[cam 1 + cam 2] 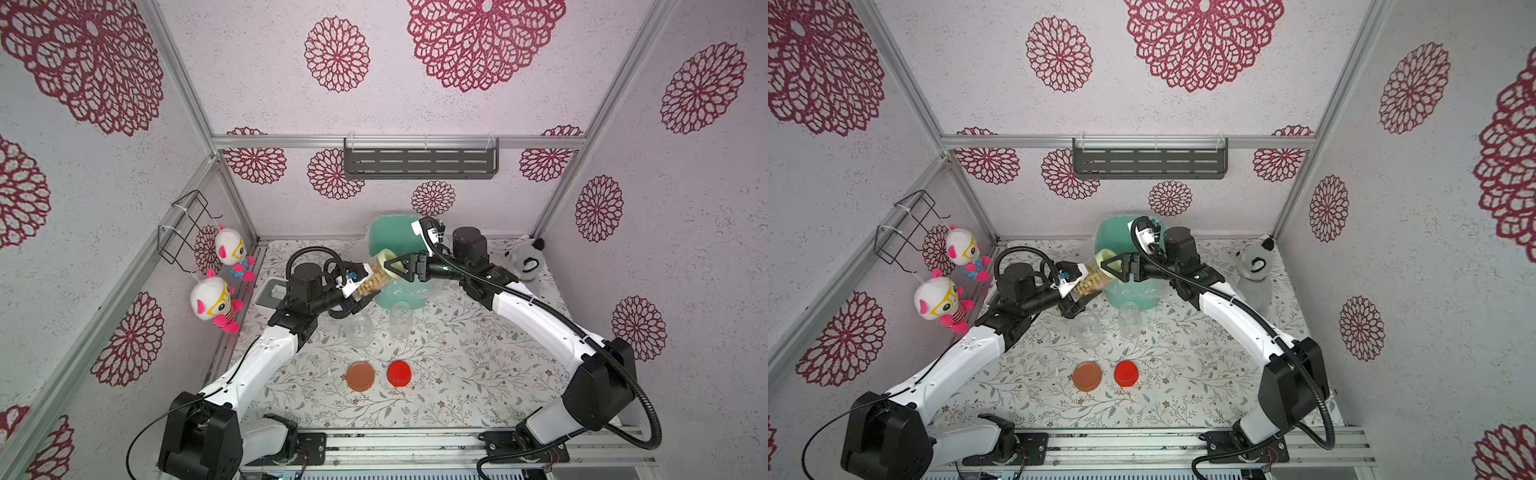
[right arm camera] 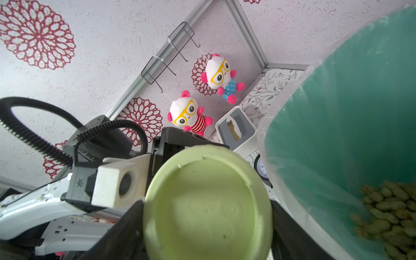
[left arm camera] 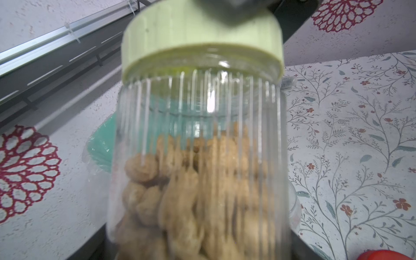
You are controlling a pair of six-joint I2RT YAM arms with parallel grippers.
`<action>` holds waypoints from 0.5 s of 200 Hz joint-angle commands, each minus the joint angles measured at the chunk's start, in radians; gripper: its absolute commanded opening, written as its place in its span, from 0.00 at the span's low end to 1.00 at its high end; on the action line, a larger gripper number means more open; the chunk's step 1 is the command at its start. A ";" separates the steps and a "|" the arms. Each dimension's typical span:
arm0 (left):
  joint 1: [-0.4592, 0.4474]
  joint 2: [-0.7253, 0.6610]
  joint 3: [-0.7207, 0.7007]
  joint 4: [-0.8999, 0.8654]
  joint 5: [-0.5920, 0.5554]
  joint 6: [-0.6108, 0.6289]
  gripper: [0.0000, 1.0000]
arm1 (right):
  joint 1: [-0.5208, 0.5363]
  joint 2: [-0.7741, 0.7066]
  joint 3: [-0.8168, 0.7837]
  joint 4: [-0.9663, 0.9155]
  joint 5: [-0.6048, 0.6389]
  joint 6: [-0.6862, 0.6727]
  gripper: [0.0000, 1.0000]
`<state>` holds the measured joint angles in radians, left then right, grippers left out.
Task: Empty moldy peanuts from jars
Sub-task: Unscrew the lid from the jar.
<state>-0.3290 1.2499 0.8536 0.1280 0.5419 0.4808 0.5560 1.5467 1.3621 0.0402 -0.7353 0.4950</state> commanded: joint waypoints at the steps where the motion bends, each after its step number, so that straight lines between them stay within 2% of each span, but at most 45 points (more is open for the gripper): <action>1: -0.002 -0.033 0.050 0.073 0.070 -0.023 0.00 | -0.038 -0.005 -0.007 0.021 -0.106 -0.213 0.09; 22: 0.001 -0.030 0.057 0.063 0.093 -0.030 0.00 | -0.049 -0.015 -0.010 -0.022 -0.168 -0.396 0.03; 46: 0.003 -0.026 0.065 0.046 0.113 -0.031 0.00 | -0.061 -0.032 -0.007 -0.064 -0.190 -0.531 0.03; 100: 0.004 -0.020 0.067 0.043 0.113 -0.031 0.00 | -0.084 -0.098 -0.051 0.051 -0.182 -0.534 0.07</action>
<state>-0.3290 1.2507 0.8593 0.0776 0.6186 0.4667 0.4965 1.5208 1.3399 0.0101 -0.9054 0.0093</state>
